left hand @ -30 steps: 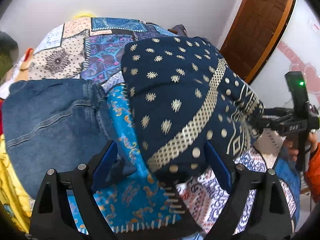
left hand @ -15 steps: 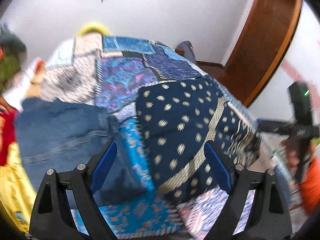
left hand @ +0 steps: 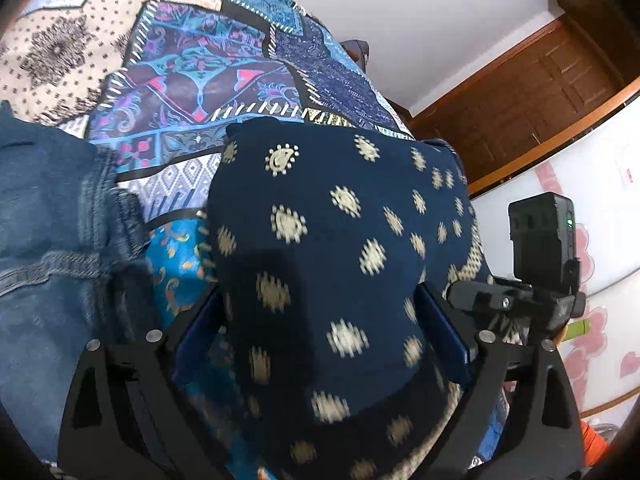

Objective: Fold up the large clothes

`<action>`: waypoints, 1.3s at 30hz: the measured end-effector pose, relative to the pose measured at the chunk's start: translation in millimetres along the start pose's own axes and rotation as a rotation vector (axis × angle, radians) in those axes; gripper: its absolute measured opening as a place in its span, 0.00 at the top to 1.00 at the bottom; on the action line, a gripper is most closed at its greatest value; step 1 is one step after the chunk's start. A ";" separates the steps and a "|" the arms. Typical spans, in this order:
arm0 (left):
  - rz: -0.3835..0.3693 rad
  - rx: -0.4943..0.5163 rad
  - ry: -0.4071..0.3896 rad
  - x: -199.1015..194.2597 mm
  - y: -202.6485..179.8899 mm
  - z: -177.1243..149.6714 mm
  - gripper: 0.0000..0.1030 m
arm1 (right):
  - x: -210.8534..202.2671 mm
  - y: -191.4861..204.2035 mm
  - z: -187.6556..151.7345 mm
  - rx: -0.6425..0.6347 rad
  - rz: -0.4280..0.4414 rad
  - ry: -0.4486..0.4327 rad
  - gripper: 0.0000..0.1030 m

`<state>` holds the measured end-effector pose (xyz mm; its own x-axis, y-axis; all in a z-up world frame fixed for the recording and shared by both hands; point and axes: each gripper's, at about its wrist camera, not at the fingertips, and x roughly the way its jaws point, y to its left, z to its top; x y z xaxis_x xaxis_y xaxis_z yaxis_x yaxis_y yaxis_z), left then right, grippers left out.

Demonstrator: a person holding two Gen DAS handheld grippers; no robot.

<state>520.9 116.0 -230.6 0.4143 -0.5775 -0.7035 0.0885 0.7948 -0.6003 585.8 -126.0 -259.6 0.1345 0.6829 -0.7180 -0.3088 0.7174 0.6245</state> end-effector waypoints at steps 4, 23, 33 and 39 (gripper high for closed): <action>-0.011 -0.008 0.004 9.3 3.6 3.0 0.12 | 11.0 12.5 6.1 -0.056 -0.016 0.005 0.16; 0.116 0.204 -0.288 -166.1 -55.6 -3.6 0.48 | -49.7 164.4 1.7 -0.270 0.003 -0.168 0.65; 0.228 0.133 -0.348 -243.3 26.9 -16.9 0.48 | 15.3 268.0 8.8 -0.328 0.071 -0.148 0.65; 0.247 0.025 -0.289 -227.9 101.5 -17.4 0.48 | 102.4 279.9 11.4 -0.311 0.077 -0.043 0.65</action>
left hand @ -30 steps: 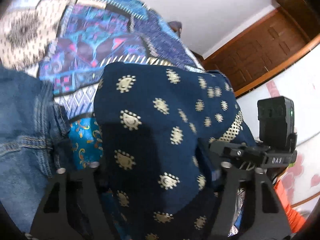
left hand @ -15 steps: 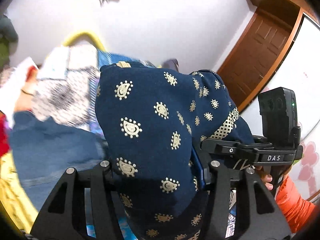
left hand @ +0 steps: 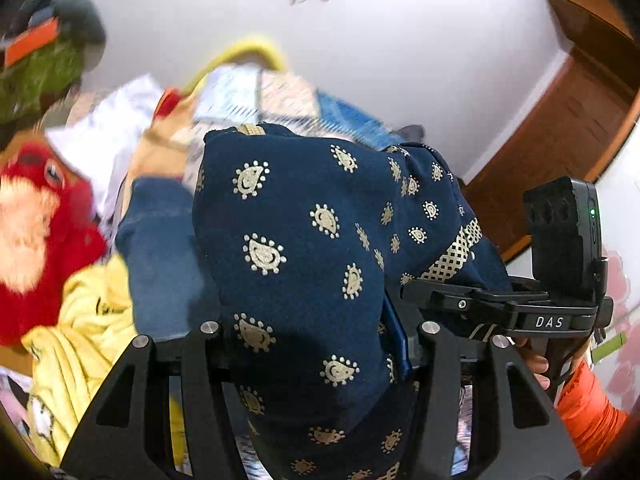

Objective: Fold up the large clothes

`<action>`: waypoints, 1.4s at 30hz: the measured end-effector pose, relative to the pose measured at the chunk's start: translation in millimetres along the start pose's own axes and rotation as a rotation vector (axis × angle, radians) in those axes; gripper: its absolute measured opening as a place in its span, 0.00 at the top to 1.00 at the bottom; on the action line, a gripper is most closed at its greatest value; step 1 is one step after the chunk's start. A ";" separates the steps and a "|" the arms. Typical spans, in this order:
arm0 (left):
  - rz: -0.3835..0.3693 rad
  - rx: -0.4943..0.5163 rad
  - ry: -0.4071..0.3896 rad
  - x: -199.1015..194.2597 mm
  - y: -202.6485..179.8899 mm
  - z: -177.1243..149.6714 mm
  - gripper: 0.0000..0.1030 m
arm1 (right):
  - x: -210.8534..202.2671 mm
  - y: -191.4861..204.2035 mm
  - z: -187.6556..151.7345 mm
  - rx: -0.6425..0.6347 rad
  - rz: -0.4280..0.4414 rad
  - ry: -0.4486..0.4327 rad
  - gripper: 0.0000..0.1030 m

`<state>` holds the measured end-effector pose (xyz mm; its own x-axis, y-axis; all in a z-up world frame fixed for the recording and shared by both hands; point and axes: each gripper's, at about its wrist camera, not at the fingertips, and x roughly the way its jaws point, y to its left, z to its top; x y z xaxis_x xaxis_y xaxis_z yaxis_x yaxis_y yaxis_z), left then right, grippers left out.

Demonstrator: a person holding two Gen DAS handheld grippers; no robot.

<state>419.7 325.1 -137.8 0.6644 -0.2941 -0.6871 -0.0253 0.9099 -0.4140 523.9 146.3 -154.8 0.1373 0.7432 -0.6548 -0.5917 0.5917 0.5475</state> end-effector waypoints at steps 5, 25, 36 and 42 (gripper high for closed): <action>0.013 -0.088 0.092 44.7 55.7 -7.2 0.48 | 71.3 -27.0 -1.6 0.038 -0.005 0.092 0.65; 0.173 0.080 0.073 8.3 30.9 -85.4 0.19 | 55.8 -46.3 -42.2 -0.092 -0.221 0.159 0.19; 0.336 0.035 0.074 -22.8 18.2 -140.8 0.21 | 4.6 -46.8 -102.0 -0.140 -0.380 0.177 0.19; 0.363 0.109 -0.142 -105.4 -44.3 -136.0 0.21 | -83.5 17.0 -109.7 -0.215 -0.360 -0.071 0.19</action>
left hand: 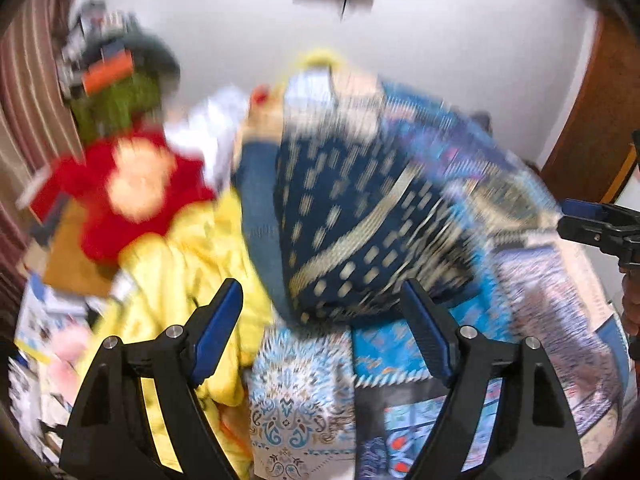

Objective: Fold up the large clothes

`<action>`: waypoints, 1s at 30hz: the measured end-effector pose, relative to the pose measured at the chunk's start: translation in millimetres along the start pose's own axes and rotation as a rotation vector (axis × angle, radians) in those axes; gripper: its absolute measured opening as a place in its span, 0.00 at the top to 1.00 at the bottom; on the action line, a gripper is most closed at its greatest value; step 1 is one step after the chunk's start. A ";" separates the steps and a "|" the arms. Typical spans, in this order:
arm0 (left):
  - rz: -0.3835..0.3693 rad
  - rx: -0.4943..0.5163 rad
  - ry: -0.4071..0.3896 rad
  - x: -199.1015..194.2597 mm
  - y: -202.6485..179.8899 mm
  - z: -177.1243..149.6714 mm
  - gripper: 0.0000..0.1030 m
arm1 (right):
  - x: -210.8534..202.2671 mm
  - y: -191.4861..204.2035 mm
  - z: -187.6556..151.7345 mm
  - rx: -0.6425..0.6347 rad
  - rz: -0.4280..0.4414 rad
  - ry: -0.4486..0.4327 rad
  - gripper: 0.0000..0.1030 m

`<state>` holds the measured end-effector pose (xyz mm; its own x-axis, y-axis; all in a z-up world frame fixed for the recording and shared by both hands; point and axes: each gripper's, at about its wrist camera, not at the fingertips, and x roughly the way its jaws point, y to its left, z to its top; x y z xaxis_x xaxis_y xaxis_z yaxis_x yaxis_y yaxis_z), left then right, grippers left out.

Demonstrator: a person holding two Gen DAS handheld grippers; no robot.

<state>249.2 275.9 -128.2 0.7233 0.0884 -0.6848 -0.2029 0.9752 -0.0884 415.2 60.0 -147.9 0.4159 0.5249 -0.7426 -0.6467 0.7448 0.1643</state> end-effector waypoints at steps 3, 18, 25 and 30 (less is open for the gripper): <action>0.032 0.037 -0.164 -64.2 -26.0 11.8 0.21 | -62.8 20.6 3.5 -0.015 0.007 -0.161 0.19; 0.108 0.038 -0.675 -256.2 -95.1 -27.3 0.21 | -263.1 114.5 -62.6 -0.082 -0.021 -0.677 0.19; 0.106 0.025 -0.680 -256.8 -99.1 -45.4 0.12 | -274.2 130.9 -87.5 -0.088 -0.071 -0.715 0.18; 0.100 0.015 -0.661 -253.1 -97.8 -47.8 0.08 | -273.2 139.7 -96.9 -0.087 -0.099 -0.708 0.05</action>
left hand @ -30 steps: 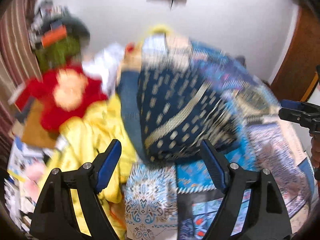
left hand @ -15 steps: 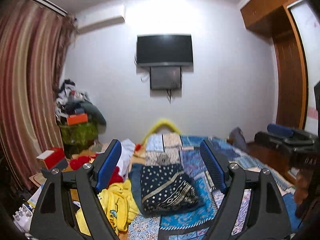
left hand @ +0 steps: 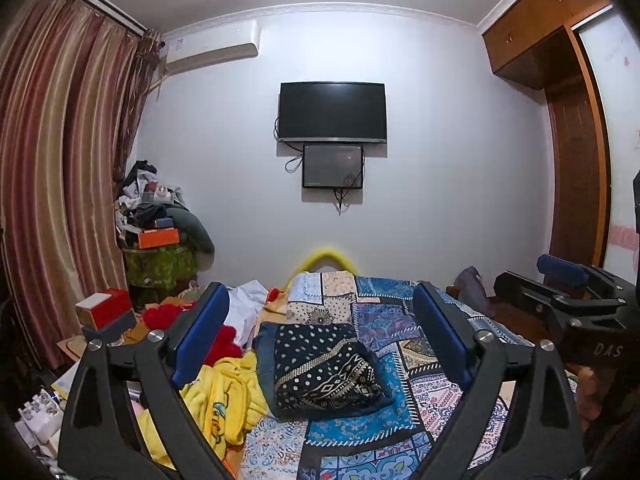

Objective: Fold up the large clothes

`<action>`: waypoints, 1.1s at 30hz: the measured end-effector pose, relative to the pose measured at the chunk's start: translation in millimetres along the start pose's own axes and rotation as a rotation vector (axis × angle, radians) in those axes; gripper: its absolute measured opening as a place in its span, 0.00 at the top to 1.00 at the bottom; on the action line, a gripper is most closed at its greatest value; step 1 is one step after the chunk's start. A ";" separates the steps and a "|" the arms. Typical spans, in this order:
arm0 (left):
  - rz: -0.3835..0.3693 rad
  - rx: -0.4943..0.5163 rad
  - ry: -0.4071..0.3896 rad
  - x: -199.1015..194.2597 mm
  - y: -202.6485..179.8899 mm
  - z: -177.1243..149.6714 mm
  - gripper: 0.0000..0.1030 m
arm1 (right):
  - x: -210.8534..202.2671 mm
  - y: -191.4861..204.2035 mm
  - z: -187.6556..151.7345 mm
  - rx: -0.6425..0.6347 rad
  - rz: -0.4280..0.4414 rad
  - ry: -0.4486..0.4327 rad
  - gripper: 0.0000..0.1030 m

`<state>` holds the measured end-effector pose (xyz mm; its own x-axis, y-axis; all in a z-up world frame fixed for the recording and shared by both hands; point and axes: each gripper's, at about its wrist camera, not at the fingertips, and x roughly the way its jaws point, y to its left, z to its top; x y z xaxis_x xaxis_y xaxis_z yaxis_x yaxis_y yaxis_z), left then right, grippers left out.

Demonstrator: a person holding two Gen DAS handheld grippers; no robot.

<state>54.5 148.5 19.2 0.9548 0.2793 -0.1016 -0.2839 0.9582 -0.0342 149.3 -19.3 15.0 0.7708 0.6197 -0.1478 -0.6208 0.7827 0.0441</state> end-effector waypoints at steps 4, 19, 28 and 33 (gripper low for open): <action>-0.007 -0.004 0.005 -2.7 -0.1 -4.1 0.07 | 1.6 1.0 -5.1 -0.003 -0.038 0.009 0.04; 0.002 -0.003 0.023 3.4 0.4 -12.0 0.05 | 7.4 3.1 -16.3 -0.023 -0.091 0.042 0.03; 0.001 -0.006 0.028 7.5 4.1 -13.1 0.04 | 8.5 -0.6 -16.1 -0.024 -0.102 0.035 0.03; -0.003 -0.006 0.033 10.0 3.4 -13.5 0.04 | 7.8 -4.2 -14.8 -0.016 -0.101 0.030 0.03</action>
<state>61.9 153.7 4.7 0.9523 0.2743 -0.1340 -0.2818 0.9586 -0.0405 155.8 -18.6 -1.0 0.8250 0.5358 -0.1798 -0.5429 0.8397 0.0116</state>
